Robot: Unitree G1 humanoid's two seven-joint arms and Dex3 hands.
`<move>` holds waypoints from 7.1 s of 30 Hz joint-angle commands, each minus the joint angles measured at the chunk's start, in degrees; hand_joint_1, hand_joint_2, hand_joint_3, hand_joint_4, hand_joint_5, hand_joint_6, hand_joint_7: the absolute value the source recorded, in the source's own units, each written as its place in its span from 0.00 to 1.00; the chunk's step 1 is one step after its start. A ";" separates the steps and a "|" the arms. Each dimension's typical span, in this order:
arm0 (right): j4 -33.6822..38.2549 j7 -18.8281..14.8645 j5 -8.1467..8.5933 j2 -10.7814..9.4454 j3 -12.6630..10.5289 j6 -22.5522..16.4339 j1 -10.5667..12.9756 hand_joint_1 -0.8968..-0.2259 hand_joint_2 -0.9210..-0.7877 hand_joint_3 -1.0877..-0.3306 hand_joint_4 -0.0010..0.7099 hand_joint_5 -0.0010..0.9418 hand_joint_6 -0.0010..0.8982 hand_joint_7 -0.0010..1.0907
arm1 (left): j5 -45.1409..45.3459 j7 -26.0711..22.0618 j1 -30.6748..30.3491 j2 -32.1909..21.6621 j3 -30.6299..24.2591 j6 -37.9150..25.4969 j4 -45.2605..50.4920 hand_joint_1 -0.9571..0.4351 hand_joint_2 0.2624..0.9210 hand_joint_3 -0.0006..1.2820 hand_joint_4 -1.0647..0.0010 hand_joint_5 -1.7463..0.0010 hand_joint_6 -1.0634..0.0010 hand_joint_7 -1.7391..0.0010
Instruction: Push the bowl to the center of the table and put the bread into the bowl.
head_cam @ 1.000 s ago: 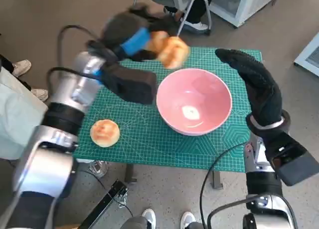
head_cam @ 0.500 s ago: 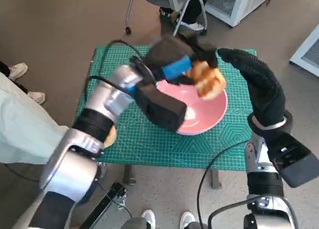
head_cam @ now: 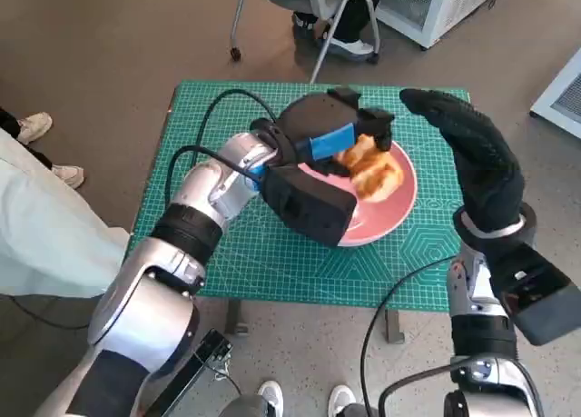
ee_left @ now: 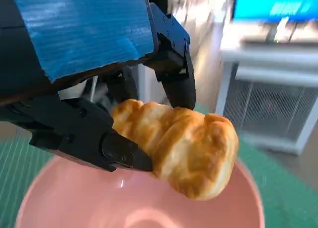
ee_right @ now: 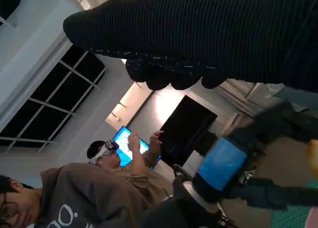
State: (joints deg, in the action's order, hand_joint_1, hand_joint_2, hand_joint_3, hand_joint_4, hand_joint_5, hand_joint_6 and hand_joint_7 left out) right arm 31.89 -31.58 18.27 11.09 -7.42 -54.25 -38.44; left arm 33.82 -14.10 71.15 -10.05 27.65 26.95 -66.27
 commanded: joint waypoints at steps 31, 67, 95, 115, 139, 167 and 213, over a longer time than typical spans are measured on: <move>1.18 0.02 -0.34 -0.46 0.24 -0.21 0.16 0.36 0.00 0.44 0.47 0.01 0.01 0.83 | -20.39 -27.63 -22.71 -23.16 -19.22 -14.31 51.45 0.66 0.91 0.01 0.84 1.00 0.71 0.91; 2.11 -2.92 2.13 -1.06 0.37 2.37 -1.10 0.36 0.00 0.44 0.45 0.00 0.01 0.81 | -14.38 -31.33 -44.97 -38.17 -20.09 -26.95 62.97 0.66 0.82 0.00 0.87 1.00 0.69 0.99; 1.98 -4.19 2.38 -0.35 -0.75 1.35 -0.73 0.35 0.00 0.45 0.45 0.00 0.01 0.81 | -2.81 -26.91 -38.12 -30.59 -5.25 -21.08 36.09 0.65 0.85 0.01 0.78 0.98 0.60 0.98; 2.14 -4.04 2.15 -0.38 -0.62 1.51 -0.96 0.35 0.00 0.45 0.45 0.00 0.01 0.81 | -10.71 -22.25 -36.55 -33.18 -13.96 -12.99 43.18 0.69 1.00 0.08 0.43 0.30 0.41 0.34; 2.79 -4.31 2.14 -0.62 -0.38 1.30 -1.69 0.36 0.00 0.45 0.45 0.00 0.02 0.80 | -13.71 -12.63 -18.22 -20.00 -16.54 -10.83 46.76 0.69 0.99 0.07 0.40 0.35 0.39 0.29; 0.20 -3.42 2.60 0.31 -1.58 1.72 0.01 0.35 0.00 0.46 0.45 0.00 0.04 0.77 | -13.89 -20.98 -10.00 -7.19 -9.29 -13.46 18.79 0.61 0.85 0.03 1.00 1.00 0.86 0.90; -6.79 12.03 -6.02 -0.87 -0.38 11.55 -5.20 0.41 0.00 0.44 0.50 0.01 0.09 0.69 | -44.53 -2.83 -34.63 5.96 -30.27 -2.09 55.55 0.40 1.00 0.22 0.67 0.99 0.92 0.54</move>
State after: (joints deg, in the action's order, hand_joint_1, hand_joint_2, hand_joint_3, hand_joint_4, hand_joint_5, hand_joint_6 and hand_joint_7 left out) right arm 25.00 -19.73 12.86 10.02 -8.15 -43.71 -43.23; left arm -11.45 -17.62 37.18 -4.26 -2.84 25.06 -12.43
